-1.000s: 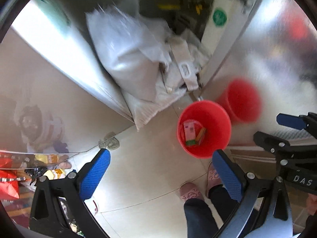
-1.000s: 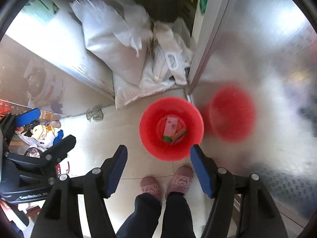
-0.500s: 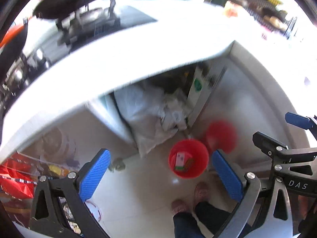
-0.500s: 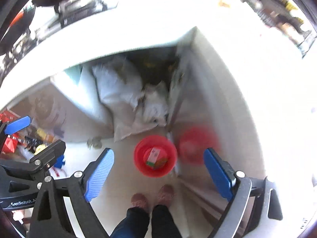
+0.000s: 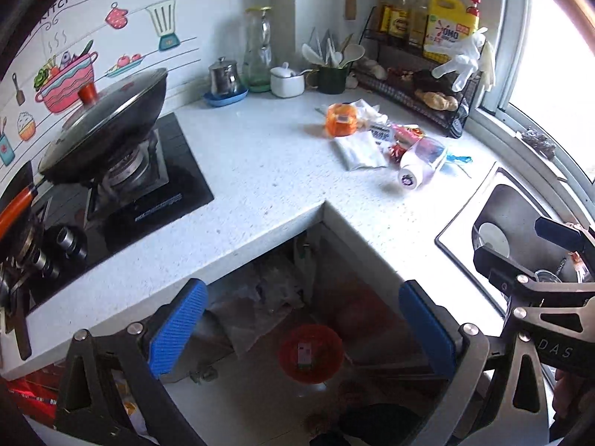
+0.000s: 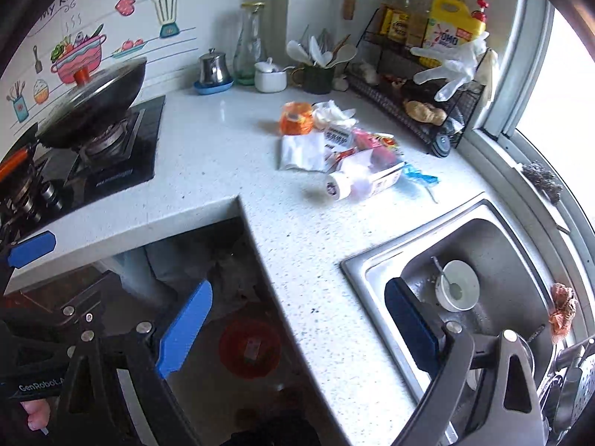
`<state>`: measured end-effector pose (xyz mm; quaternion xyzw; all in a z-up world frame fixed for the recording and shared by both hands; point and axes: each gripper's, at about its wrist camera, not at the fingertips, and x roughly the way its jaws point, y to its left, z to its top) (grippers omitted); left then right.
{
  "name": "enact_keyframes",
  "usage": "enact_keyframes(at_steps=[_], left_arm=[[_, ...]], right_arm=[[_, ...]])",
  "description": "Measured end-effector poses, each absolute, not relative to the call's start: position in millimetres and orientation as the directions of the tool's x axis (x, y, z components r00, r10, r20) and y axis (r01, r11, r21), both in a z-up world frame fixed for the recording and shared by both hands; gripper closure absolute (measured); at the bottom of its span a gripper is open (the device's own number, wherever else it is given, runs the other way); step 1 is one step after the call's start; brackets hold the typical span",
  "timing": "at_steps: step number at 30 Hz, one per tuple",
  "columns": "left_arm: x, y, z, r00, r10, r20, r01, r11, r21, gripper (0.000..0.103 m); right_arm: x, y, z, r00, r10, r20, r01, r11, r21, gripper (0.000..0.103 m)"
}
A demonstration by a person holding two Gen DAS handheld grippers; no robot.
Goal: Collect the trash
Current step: 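Raise both tools back toward the counter trash, then grasp the pink-labelled plastic bottle with the left gripper while the right gripper grasps the pink-blue wrapper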
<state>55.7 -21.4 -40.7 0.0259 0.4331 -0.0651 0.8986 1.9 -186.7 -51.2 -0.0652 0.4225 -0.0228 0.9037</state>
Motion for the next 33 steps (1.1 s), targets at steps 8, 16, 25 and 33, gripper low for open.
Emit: enact_keyframes(at_steps=[8, 16, 25, 33], left_arm=[[100, -73, -22, 0.615, -0.127, -0.778, 0.230, 0.973, 0.024, 0.001], [178, -112, -21, 0.609, -0.117, -0.785, 0.284, 0.956, 0.078, 0.001], [266, -168, -51, 0.508, -0.165, -0.846, 0.387, 0.921, 0.053, 0.001], [302, -219, -81, 0.394, -0.211, -0.895, 0.507, 0.862, 0.020, 0.001]], right_arm=[[21, -221, -24, 0.632, -0.156, -0.759, 0.095, 0.988, -0.124, 0.010], [71, -261, -24, 0.612, -0.178, -0.770, 0.159, 0.982, -0.100, 0.009], [133, -312, -44, 0.547, -0.169, -0.820, 0.251, 0.968, -0.032, 0.009], [151, -353, -60, 0.482, -0.201, -0.853, 0.318, 0.947, -0.043, 0.009]])
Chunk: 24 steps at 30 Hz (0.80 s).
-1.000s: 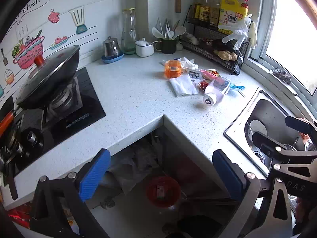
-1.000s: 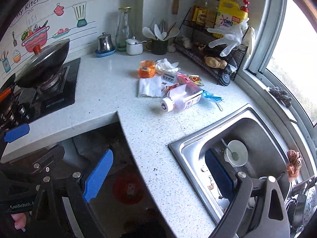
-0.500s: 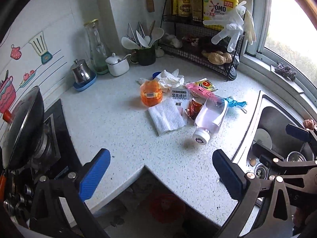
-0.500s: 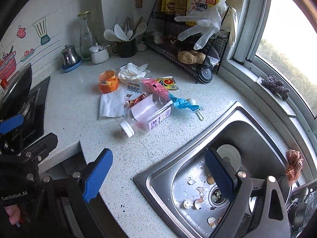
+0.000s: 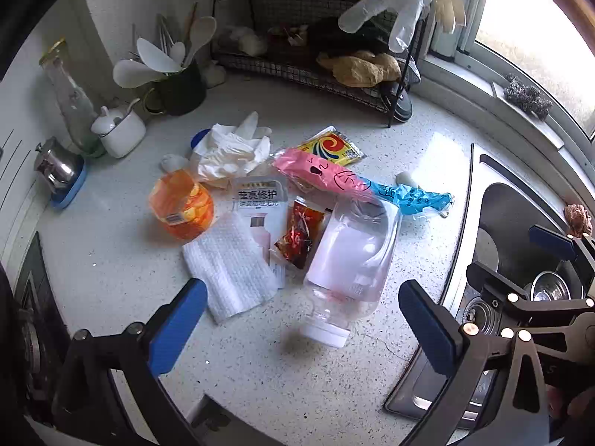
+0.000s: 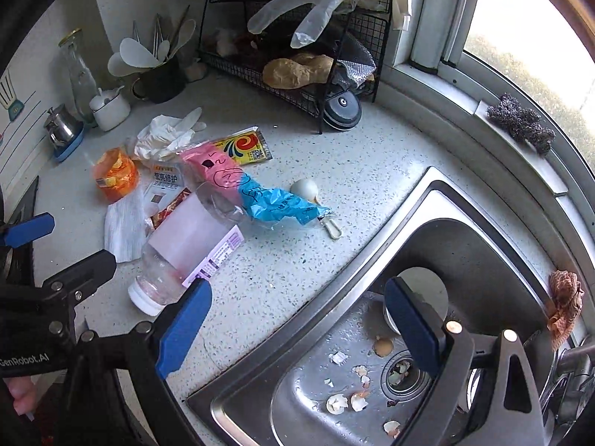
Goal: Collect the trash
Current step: 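Grasp the pink-labelled plastic bottle with the left gripper while the right gripper grasps the pink-blue wrapper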
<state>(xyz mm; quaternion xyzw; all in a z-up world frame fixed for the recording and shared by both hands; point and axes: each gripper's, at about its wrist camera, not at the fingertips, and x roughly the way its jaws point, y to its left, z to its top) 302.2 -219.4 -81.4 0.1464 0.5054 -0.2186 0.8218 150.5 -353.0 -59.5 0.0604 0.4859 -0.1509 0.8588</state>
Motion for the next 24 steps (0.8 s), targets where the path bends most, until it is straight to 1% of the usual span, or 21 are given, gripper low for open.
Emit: enact_keyframes(at_steps=[5, 12, 13, 15, 17, 19, 20, 21, 24], left_arm=[[315, -248, -103, 0.315, -0.217, -0.924, 0.582, 0.813, 0.007, 0.001], [328, -272, -132, 0.241, -0.201, -0.949, 0.640, 0.769, 0.000, 0.001], [329, -273, -136, 0.231, -0.200, -0.952, 0.641, 0.767, -0.006, 0.002], [331, -275, -144, 0.206, -0.204, -0.957, 0.644, 0.764, -0.024, 0.009], [332, -278, -151, 0.182, -0.206, -0.961, 0.645, 0.763, -0.041, 0.019], [332, -281, -157, 0.171, -0.207, -0.963, 0.647, 0.761, -0.048, 0.021], [332, -282, -159, 0.160, -0.211, -0.964, 0.650, 0.758, -0.058, 0.028], [332, -282, -161, 0.146, -0.216, -0.965, 0.651, 0.756, -0.071, 0.030], [326, -284, -159, 0.146, -0.236, -0.961, 0.655, 0.751, -0.085, 0.031]], right_arm=[[158, -377, -75, 0.438, -0.203, -0.876, 0.372, 0.928, -0.029, 0.009], [160, -401, -96, 0.384, -0.201, -0.901, 0.428, 0.904, -0.019, 0.009], [160, -403, -98, 0.379, -0.204, -0.903, 0.433, 0.901, -0.022, 0.009], [160, -405, -100, 0.365, -0.212, -0.907, 0.444, 0.896, -0.031, 0.009], [160, -407, -102, 0.359, -0.219, -0.907, 0.452, 0.891, -0.036, 0.009], [159, -409, -104, 0.359, -0.208, -0.910, 0.453, 0.891, -0.025, 0.009], [159, -409, -105, 0.355, -0.207, -0.912, 0.455, 0.890, -0.026, 0.009], [159, -409, -105, 0.351, -0.209, -0.913, 0.454, 0.890, -0.029, 0.009], [156, -410, -104, 0.349, -0.221, -0.911, 0.451, 0.892, -0.043, 0.009]])
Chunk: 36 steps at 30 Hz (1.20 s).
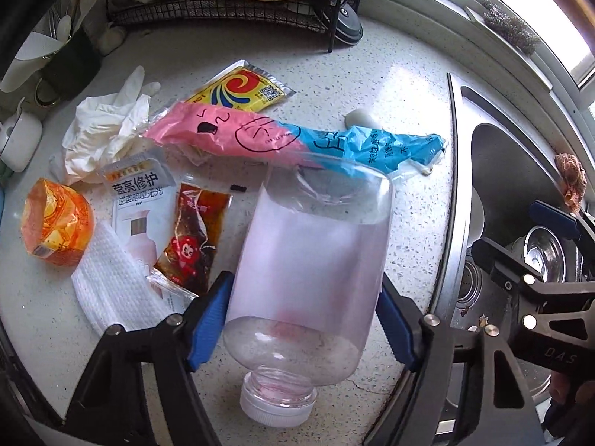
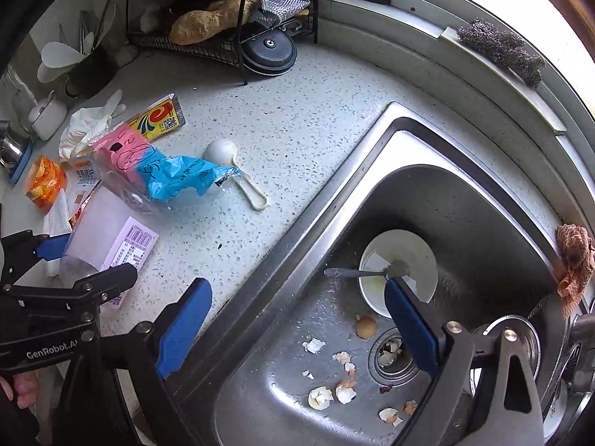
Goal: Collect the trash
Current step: 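Grasp the pink-labelled plastic bottle with the left gripper while the right gripper grasps the pink-blue wrapper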
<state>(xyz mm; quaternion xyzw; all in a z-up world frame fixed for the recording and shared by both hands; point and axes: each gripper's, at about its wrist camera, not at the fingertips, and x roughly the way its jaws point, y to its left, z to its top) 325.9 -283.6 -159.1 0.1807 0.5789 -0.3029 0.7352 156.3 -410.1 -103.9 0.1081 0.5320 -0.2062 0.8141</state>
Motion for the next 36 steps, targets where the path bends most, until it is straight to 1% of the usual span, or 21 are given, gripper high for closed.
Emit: enact_keyframes(at_steps=[8, 11, 17, 20, 24, 28, 32, 36], left_arm=[[311, -264, -125, 0.252, -0.261, -0.932, 0.626, 0.779, -0.049, 0.032], [314, -249, -110, 0.295, -0.249, -0.923, 0.594, 0.804, -0.027, 0.032], [332, -216, -91, 0.346, -0.217, -0.913, 0.502, 0.865, -0.016, 0.032], [342, -200, -86, 0.362, -0.191, -0.913, 0.456, 0.890, -0.005, 0.032], [351, -191, -87, 0.375, -0.169, -0.911, 0.411, 0.912, 0.000, 0.032], [361, -187, -93, 0.382, -0.149, -0.912, 0.377, 0.926, 0.006, 0.032], [370, -191, -104, 0.373, -0.109, -0.921, 0.357, 0.933, 0.034, 0.032], [380, -191, -116, 0.365, -0.087, -0.927, 0.349, 0.936, 0.049, 0.032]], right_arm=[[158, -401, -93, 0.383, -0.196, -0.903, 0.409, 0.912, -0.025, 0.009], [168, -392, -83, 0.408, -0.176, -0.896, 0.375, 0.927, -0.011, 0.009], [199, -368, -66, 0.463, -0.135, -0.876, 0.262, 0.965, -0.010, 0.009], [218, -357, -58, 0.484, -0.133, -0.865, 0.193, 0.980, -0.042, 0.009], [237, -350, -54, 0.515, -0.123, -0.848, 0.109, 0.991, -0.078, 0.009], [258, -348, -65, 0.504, -0.079, -0.860, 0.037, 0.997, -0.071, 0.009], [275, -346, -79, 0.485, -0.065, -0.872, -0.002, 0.997, -0.076, 0.009], [289, -347, -96, 0.459, -0.031, -0.888, -0.031, 0.998, -0.051, 0.010]])
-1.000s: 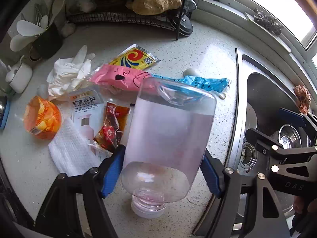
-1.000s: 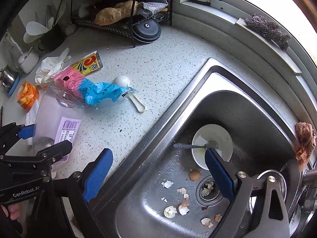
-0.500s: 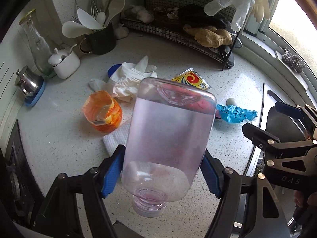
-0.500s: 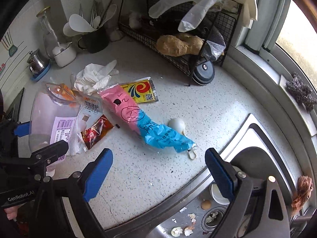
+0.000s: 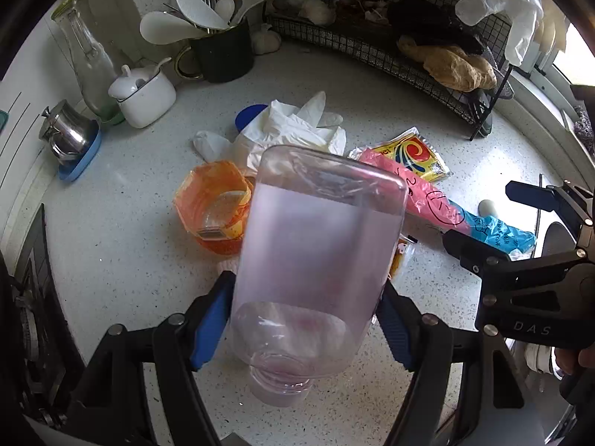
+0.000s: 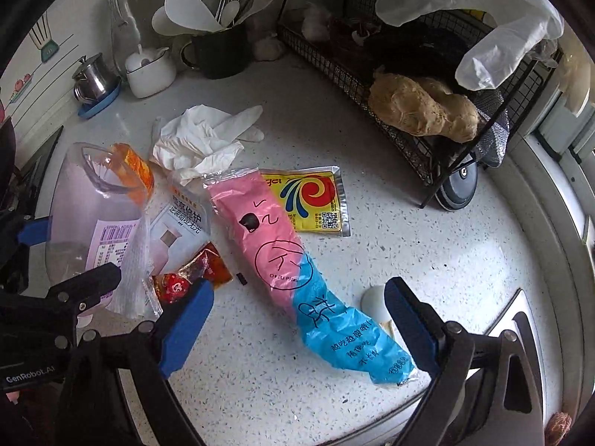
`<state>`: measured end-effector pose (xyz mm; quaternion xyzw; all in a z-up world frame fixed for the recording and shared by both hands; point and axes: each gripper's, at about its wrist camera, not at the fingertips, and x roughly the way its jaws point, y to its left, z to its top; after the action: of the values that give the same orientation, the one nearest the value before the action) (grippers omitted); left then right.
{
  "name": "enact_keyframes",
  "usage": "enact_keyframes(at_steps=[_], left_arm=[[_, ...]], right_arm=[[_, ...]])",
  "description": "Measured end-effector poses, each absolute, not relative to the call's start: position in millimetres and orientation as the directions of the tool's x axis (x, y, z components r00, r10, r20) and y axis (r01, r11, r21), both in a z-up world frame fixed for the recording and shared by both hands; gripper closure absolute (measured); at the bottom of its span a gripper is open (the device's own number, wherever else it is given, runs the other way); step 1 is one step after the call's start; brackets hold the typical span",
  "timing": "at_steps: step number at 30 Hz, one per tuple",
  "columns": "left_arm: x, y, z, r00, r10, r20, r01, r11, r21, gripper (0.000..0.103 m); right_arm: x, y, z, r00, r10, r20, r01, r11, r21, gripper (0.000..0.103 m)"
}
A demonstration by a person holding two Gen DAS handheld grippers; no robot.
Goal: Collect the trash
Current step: 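Grasp the pink-labelled plastic bottle with the left gripper while the right gripper grasps the pink-blue wrapper, then carry the bottle and wrapper down to the red bucket and release the bottle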
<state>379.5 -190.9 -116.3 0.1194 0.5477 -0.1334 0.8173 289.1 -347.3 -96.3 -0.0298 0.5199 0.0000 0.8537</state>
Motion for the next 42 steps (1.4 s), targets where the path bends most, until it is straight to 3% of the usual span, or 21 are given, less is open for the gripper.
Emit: enact_keyframes(at_steps=[4, 6, 7, 10, 12, 32, 42], left_arm=[[386, -193, -125, 0.375, -0.059, -0.925, 0.352, 0.932, 0.084, 0.032], [387, -194, -128, 0.389, -0.036, -0.921, 0.355, 0.928, 0.114, 0.032], [388, -195, -130, 0.388, -0.028, -0.921, 0.356, 0.926, 0.122, 0.032], [388, -192, -133, 0.374, -0.040, -0.926, 0.351, 0.931, 0.101, 0.032], [386, -191, -132, 0.371, -0.053, -0.927, 0.352, 0.932, 0.088, 0.032], [294, -129, -64, 0.437, -0.208, -0.875, 0.344, 0.938, -0.051, 0.032], [227, -72, -49, 0.459, -0.236, -0.856, 0.316, 0.944, -0.091, 0.032]], right_arm=[[304, -347, -118, 0.416, 0.000, -0.909, -0.058, 0.998, -0.026, 0.019], [308, -345, -125, 0.412, -0.008, -0.911, -0.066, 0.997, -0.039, 0.032], [310, -343, -130, 0.402, -0.007, -0.916, -0.072, 0.997, -0.040, 0.034], [314, -337, -139, 0.370, 0.015, -0.929, -0.089, 0.996, -0.020, 0.054], [312, -334, -138, 0.378, 0.008, -0.926, -0.088, 0.996, -0.027, 0.074], [209, -278, -44, 0.512, -0.002, -0.859, -0.057, 0.998, -0.036, 0.077], [146, -224, -24, 0.527, 0.024, -0.849, -0.091, 0.995, -0.029, 0.077]])
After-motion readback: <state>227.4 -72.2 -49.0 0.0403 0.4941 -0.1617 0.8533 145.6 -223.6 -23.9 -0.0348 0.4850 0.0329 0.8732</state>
